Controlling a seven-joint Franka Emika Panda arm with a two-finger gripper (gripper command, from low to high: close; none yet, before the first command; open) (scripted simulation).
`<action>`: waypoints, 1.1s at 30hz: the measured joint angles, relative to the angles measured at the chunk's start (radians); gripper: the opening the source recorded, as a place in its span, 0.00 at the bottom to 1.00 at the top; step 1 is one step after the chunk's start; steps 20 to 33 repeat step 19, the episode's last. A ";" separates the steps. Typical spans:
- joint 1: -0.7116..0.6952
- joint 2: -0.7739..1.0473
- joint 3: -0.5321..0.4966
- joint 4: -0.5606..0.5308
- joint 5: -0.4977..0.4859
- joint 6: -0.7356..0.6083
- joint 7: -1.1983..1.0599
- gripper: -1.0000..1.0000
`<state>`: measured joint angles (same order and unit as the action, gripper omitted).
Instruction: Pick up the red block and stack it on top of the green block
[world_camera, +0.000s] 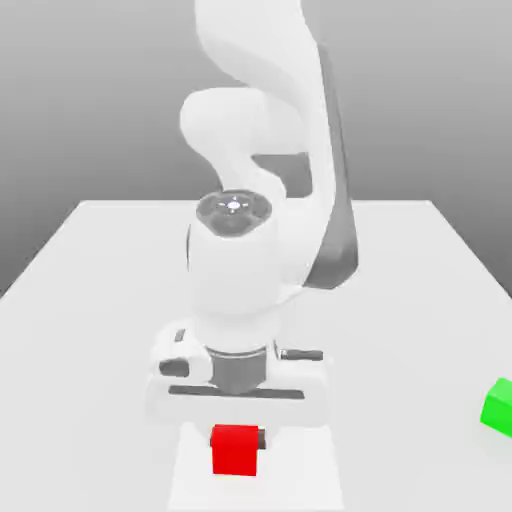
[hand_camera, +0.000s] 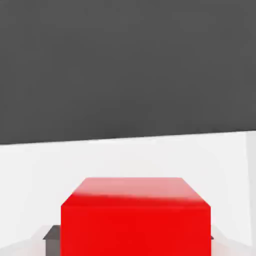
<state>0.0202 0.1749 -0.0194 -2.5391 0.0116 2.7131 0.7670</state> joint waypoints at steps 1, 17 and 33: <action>0.023 -0.005 0.028 0.007 -0.009 -0.013 -0.022 0.00; 0.405 0.149 0.336 0.129 -0.250 -0.005 -0.231 1.00; 0.405 0.149 0.336 0.129 -0.250 -0.005 -0.231 1.00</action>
